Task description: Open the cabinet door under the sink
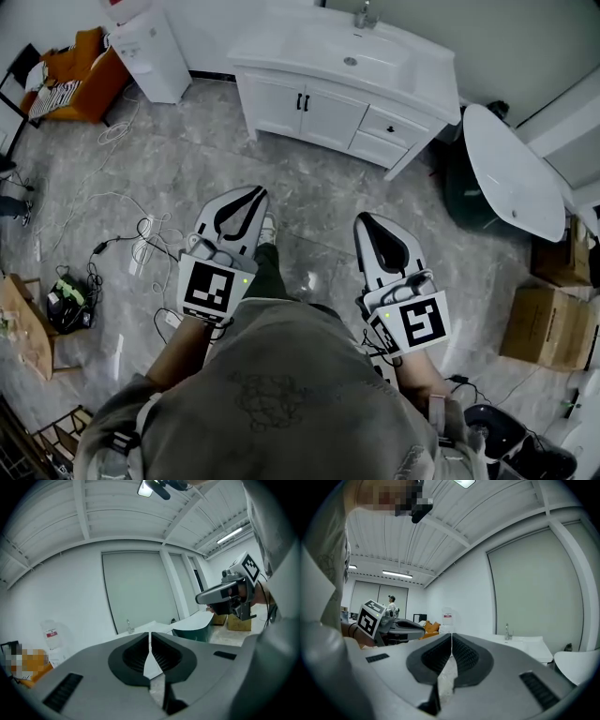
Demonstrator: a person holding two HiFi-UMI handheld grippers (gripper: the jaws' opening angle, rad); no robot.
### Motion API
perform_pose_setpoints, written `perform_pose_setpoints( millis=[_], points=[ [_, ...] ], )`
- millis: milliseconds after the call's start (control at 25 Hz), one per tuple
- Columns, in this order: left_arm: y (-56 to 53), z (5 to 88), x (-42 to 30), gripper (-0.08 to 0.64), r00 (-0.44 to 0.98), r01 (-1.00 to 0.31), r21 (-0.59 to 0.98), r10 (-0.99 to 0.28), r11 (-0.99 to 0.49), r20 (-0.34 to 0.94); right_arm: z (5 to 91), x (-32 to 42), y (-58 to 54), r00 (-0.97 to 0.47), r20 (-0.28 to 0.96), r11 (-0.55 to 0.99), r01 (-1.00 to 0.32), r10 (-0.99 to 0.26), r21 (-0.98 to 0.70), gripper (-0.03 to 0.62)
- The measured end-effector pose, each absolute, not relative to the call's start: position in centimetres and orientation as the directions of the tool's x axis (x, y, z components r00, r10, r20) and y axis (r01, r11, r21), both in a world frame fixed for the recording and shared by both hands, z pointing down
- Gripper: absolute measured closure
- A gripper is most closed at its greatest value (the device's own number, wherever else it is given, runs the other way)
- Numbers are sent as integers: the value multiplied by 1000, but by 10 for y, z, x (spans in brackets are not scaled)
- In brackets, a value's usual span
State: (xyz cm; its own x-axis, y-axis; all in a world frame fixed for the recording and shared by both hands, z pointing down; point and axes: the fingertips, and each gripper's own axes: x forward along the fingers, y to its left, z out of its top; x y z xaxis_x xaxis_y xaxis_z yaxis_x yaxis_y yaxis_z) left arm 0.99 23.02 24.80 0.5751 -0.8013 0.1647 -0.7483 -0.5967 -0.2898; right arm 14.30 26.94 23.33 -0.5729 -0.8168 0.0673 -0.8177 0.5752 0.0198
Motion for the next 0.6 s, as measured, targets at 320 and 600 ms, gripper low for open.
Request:
perform_pose_setpoints(
  millis=[320,600],
  points=[
    [205,264,16,531,614,-731,-257,-773,-632,156,250,143,254,-549,92,552,-834,-830,3,563],
    [174,270,7,531,635,-711,-247,-752,-658,175,258,133,219,-547,110,549,-836,-830,-14,563]
  ],
)
